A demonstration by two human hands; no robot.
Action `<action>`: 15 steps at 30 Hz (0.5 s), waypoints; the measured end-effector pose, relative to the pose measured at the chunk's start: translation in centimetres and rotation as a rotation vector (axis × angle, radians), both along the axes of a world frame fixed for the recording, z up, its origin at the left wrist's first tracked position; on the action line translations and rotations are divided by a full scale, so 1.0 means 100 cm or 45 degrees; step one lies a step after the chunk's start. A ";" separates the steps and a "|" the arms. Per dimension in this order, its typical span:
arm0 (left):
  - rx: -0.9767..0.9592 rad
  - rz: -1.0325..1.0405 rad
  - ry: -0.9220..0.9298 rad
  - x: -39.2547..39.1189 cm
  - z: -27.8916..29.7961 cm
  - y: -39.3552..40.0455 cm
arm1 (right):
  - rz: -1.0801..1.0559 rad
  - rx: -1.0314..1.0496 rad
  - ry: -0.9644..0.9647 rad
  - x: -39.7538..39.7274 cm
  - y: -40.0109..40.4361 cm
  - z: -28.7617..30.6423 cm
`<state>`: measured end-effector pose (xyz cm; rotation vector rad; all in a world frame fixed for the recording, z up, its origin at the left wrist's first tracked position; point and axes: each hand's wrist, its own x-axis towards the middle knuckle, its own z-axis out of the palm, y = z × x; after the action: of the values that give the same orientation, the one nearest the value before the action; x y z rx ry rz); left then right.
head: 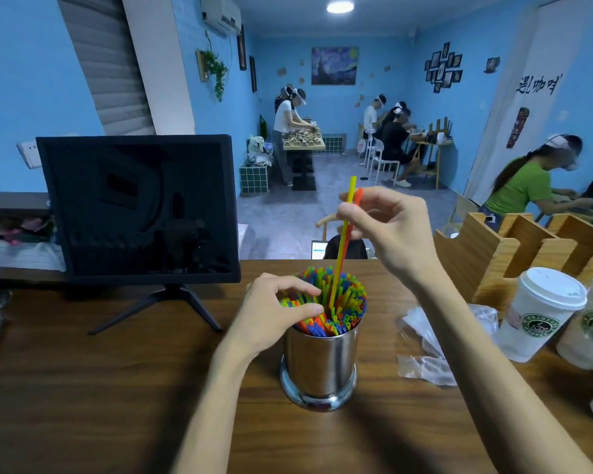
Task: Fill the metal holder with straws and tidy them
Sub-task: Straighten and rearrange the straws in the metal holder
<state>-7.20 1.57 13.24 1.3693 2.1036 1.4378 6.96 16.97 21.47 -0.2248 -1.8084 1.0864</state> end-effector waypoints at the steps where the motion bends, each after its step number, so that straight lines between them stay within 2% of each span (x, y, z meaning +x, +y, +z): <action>1: 0.009 -0.011 -0.001 -0.002 0.000 -0.002 | -0.015 0.034 -0.043 -0.002 0.000 -0.004; 8: 0.233 0.015 -0.061 -0.003 -0.003 0.000 | -0.139 0.364 -0.385 -0.006 -0.011 -0.061; 11: 0.294 0.152 -0.074 -0.007 -0.004 0.005 | -0.306 0.511 -0.379 -0.004 -0.012 -0.078; 15: 0.299 0.186 -0.018 -0.011 -0.005 0.014 | -0.366 0.697 -0.362 -0.003 -0.011 -0.095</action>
<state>-8.30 2.95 12.76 1.3008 2.1182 1.7969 6.65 15.91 11.93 -0.3057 -2.1718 0.3464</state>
